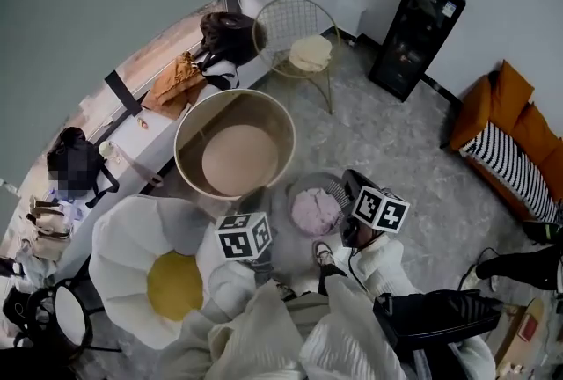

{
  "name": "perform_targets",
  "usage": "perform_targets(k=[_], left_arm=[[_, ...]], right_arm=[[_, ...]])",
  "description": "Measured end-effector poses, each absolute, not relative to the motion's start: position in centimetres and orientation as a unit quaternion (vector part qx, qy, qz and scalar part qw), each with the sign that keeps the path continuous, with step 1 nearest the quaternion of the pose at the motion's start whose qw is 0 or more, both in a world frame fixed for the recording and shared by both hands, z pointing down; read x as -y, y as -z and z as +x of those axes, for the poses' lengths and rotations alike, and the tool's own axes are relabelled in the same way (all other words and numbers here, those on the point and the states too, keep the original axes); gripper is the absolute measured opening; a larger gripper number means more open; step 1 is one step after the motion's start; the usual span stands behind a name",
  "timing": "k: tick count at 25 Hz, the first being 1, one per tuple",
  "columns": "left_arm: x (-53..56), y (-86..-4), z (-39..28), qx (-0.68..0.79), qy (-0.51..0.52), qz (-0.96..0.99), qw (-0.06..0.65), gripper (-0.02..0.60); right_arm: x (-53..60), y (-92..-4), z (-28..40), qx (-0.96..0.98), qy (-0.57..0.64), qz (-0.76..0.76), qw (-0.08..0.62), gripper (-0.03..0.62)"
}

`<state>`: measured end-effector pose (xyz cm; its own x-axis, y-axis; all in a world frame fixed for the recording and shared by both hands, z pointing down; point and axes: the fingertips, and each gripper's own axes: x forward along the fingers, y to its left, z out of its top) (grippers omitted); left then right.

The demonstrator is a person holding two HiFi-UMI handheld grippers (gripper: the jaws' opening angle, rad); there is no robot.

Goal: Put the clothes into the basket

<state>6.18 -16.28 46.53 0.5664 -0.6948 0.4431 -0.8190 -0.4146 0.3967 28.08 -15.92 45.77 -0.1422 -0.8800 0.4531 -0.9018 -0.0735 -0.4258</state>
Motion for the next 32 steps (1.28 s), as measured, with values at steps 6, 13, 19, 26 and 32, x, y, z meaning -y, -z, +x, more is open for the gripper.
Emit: perform_targets(k=[6, 13, 19, 26, 32], left_arm=[[15.7, -47.7, 5.8, 0.439, -0.112, 0.838, 0.306, 0.006], [14.9, -48.4, 8.0, 0.427, -0.133, 0.840, 0.307, 0.006], [15.1, -47.7, 11.1, 0.416, -0.147, 0.848, 0.293, 0.006], [15.1, -46.6, 14.7, 0.409, -0.146, 0.854, 0.285, 0.006], [14.7, -46.6, 17.2, 0.405, -0.148, 0.856, 0.285, 0.006]], right_arm=[[11.6, -46.1, 29.5, 0.657, -0.338, 0.674, 0.011, 0.034], [10.6, -45.6, 32.2, 0.637, -0.330, 0.696, -0.003, 0.034], [10.0, -45.6, 34.2, 0.633, -0.334, 0.698, -0.018, 0.033], [9.2, -45.5, 36.0, 0.642, -0.340, 0.687, -0.015, 0.028], [8.8, -45.7, 37.0, 0.659, -0.337, 0.672, 0.003, 0.023]])
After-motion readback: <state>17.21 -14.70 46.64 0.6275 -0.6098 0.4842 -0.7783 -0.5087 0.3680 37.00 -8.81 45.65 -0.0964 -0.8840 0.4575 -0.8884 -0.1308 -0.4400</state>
